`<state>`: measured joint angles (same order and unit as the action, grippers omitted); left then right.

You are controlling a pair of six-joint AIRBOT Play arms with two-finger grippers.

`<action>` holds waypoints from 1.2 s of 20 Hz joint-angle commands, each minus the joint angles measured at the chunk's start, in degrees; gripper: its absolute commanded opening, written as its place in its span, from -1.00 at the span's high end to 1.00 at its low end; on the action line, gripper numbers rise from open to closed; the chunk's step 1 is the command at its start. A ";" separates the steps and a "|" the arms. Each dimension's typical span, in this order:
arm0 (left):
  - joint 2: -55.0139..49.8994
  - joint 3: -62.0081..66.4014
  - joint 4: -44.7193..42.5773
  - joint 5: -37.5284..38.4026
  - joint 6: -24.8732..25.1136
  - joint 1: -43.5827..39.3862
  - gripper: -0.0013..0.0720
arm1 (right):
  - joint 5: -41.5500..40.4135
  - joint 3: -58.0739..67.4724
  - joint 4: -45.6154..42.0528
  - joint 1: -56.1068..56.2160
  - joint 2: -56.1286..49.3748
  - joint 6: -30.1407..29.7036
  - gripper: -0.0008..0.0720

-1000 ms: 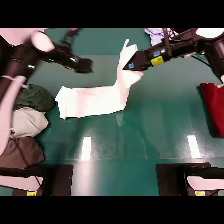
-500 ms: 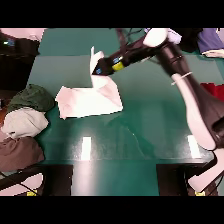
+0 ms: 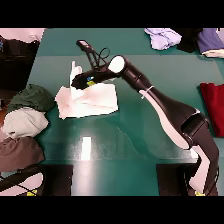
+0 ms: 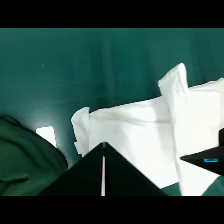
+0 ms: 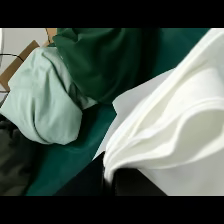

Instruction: Fold the shirts.

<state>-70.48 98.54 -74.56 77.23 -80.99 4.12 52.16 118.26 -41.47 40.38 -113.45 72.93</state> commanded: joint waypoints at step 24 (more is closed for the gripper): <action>0.00 -7.98 4.35 1.31 -0.02 -0.09 0.89 | 12.61 -41.18 8.90 -30.05 13.11 2.45 -0.98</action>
<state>-70.43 92.23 -71.64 79.13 -81.01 4.01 64.16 79.81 -39.62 12.01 -97.43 75.94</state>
